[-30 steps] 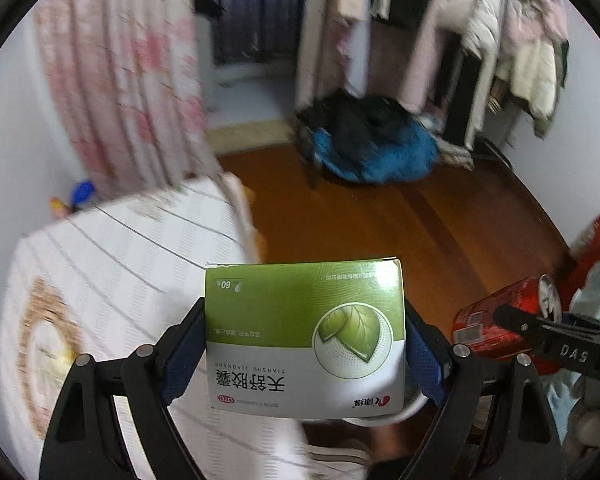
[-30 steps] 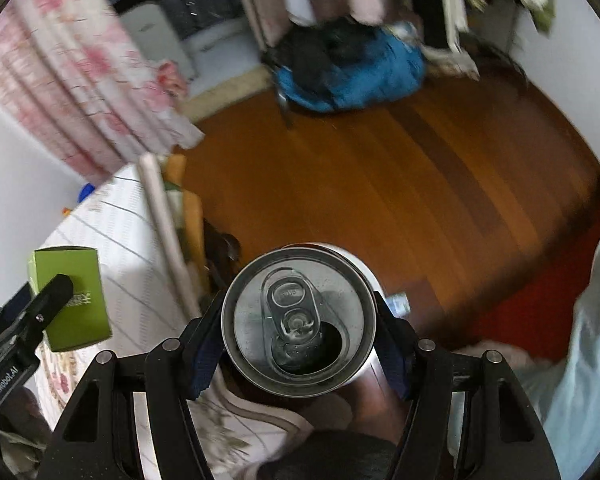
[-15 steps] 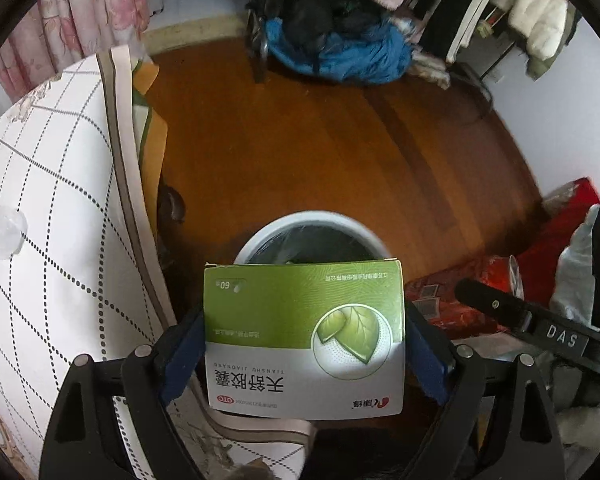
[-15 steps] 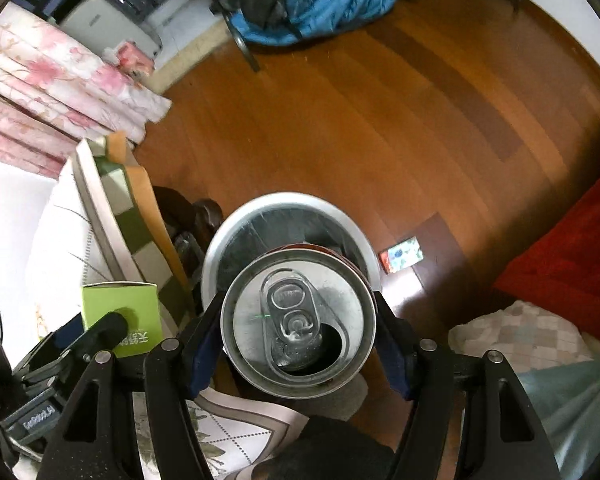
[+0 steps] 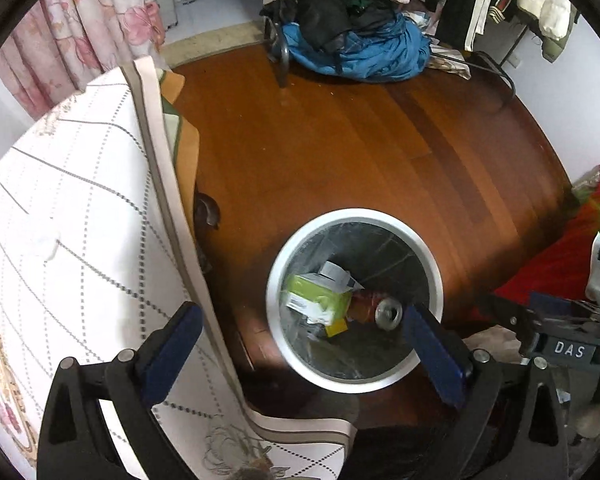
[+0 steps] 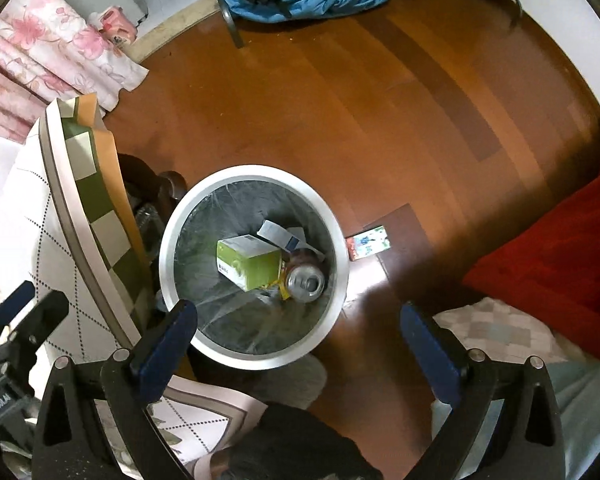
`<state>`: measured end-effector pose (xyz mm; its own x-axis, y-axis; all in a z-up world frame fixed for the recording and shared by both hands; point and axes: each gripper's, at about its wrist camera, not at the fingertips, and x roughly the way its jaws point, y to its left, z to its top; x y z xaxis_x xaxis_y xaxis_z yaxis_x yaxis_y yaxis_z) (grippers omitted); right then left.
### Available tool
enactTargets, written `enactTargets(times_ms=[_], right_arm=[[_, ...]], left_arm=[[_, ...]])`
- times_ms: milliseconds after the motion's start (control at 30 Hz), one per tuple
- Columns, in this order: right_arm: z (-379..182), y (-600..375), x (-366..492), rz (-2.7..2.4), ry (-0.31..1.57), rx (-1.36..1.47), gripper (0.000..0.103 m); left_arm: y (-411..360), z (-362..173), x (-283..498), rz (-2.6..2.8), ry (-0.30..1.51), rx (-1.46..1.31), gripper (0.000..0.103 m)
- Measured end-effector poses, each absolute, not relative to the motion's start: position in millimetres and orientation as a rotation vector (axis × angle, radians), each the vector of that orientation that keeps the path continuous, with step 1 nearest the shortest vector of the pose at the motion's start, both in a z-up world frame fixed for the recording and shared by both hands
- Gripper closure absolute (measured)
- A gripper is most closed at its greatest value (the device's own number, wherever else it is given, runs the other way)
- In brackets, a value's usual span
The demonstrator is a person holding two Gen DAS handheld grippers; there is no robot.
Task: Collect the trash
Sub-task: 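Carry the can and green box over the white bin and open both tools, then grasp the clear plastic lid with the right tool while the left tool grasps the lemon peel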
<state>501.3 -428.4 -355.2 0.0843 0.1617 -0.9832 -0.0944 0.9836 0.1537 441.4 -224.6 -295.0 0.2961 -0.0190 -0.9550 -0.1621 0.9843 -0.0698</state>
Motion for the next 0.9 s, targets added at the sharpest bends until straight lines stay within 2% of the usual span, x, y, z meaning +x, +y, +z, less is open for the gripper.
enactTargets(times_ms=[567,900], right_arm=[[-296.7,-417.1,474.1,0.197,1.393,-0.027,0.001],[-216.4,-397.3,454.4,0.259,1.257,0.026,0.001]], left_arm=[[-218.3,-249.5,424.9,0.125,1.174,-0.105,0.000],[-185.6,-185.8,401.6,0.213,1.056,-0.110,0.000]])
